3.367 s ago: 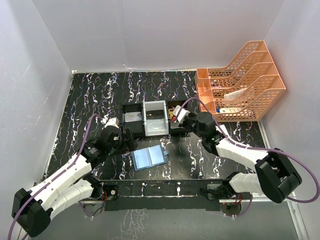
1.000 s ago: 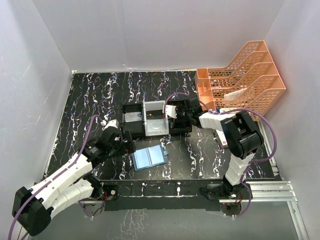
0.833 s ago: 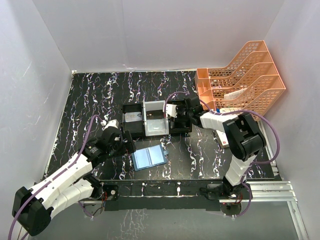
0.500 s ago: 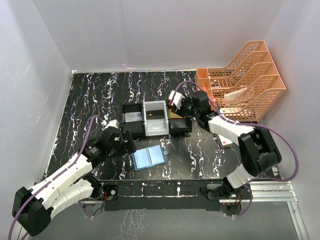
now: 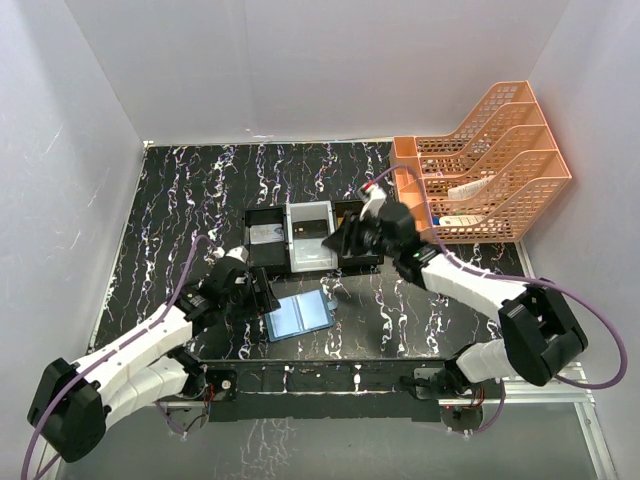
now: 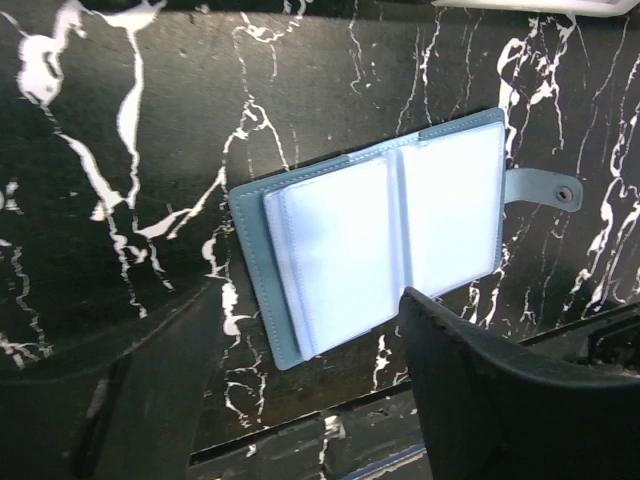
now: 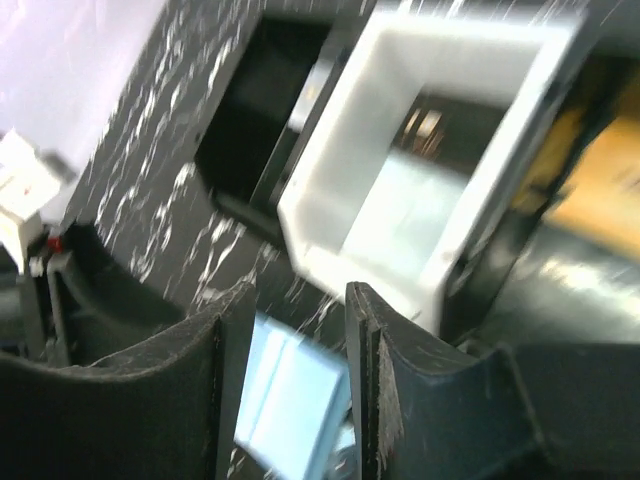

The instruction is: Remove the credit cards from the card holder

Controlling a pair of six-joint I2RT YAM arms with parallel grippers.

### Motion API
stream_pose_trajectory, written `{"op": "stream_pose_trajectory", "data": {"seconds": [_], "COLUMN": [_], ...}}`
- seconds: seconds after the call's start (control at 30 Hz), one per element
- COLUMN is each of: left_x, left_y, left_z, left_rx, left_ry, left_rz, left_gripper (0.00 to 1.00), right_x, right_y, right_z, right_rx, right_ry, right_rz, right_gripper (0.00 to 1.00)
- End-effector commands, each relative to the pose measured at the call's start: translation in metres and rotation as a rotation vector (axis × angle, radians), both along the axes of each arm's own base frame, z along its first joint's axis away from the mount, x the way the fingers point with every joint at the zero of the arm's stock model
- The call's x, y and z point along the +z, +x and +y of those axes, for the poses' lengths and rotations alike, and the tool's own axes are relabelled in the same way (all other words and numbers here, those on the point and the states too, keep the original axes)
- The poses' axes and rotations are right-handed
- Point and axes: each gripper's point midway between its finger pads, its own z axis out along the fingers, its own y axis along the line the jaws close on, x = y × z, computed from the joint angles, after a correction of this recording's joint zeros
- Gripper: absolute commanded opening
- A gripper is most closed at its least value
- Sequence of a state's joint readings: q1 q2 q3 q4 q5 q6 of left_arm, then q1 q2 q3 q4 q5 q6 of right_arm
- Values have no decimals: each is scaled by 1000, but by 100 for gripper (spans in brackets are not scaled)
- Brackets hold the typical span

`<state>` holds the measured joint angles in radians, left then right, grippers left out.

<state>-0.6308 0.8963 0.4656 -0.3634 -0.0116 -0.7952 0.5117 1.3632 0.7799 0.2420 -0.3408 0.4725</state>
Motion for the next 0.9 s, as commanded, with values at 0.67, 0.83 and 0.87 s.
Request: {"op": "stream_pose_trajectory", "data": {"seconds": [0.67,0.83,0.87], "left_x": [-22,-32,-35], "left_y": [-9,-13,-14], "left_z": [-32,-33,-32], "left_rx": [-80,-92,-92], "left_ry": [-113,-107,-105], "left_rz": [111,143,151], "left_gripper": [56,54,53], "right_x": [-135,-145,-146], "right_y": [-103,-114,-115], "right_z": [48,52,53], "right_rx": [-75,-32,-22], "right_ry": [-259,-242,-237], "right_rz": [481,516,522], "right_gripper": [37,31,29]}}
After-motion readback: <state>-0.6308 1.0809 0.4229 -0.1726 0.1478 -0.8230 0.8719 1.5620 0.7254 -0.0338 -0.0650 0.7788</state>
